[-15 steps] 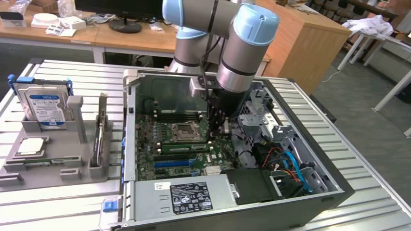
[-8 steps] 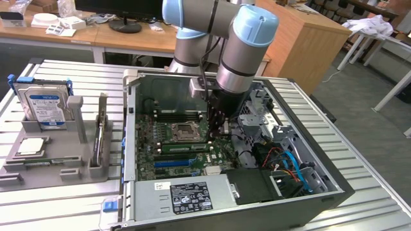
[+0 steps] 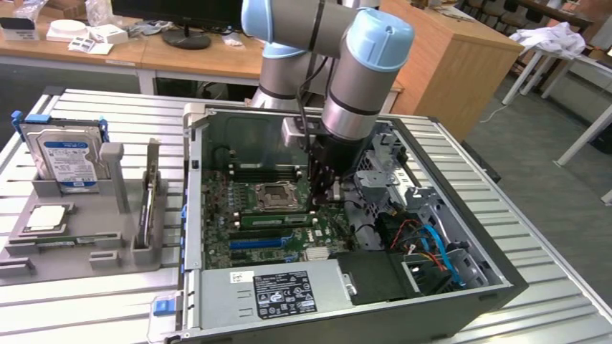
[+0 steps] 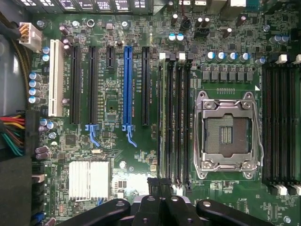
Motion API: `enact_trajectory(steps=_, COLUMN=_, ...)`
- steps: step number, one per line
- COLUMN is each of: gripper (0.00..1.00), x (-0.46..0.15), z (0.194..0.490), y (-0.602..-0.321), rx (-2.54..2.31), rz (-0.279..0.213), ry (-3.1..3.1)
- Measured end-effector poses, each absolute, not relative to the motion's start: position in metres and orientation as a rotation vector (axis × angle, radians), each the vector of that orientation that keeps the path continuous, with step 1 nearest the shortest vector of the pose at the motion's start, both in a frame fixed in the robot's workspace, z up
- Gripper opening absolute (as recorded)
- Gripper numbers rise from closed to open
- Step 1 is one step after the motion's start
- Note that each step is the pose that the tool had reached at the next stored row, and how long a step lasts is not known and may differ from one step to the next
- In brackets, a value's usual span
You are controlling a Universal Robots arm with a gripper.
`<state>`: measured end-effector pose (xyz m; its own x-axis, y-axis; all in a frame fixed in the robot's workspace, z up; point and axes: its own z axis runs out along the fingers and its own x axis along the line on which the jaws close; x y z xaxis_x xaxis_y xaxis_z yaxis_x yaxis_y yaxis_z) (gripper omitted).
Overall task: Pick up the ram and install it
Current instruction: 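Press down the ram until it locks into place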
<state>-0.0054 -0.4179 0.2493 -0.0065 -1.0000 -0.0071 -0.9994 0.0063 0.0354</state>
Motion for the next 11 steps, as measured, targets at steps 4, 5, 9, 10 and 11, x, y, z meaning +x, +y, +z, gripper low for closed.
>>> enact_trajectory(steps=4, gripper=0.11, x=-0.0054, z=0.2484, y=-0.4180, rx=2.200, rz=-0.047, ry=-2.214)
enact_trajectory(steps=5, gripper=0.11, x=-0.0054, z=0.2482, y=-0.4179, rx=2.200, rz=-0.047, ry=-2.214)
enact_trajectory(steps=9, gripper=0.11, x=-0.0048, z=0.2481, y=-0.4179, rx=2.200, rz=-0.047, ry=-2.214)
enact_trajectory(steps=10, gripper=0.11, x=-0.0045, z=0.2481, y=-0.4179, rx=2.200, rz=-0.047, ry=-2.214)
enact_trajectory(steps=11, gripper=0.11, x=-0.0043, z=0.2480, y=-0.4179, rx=2.200, rz=-0.047, ry=-2.214)
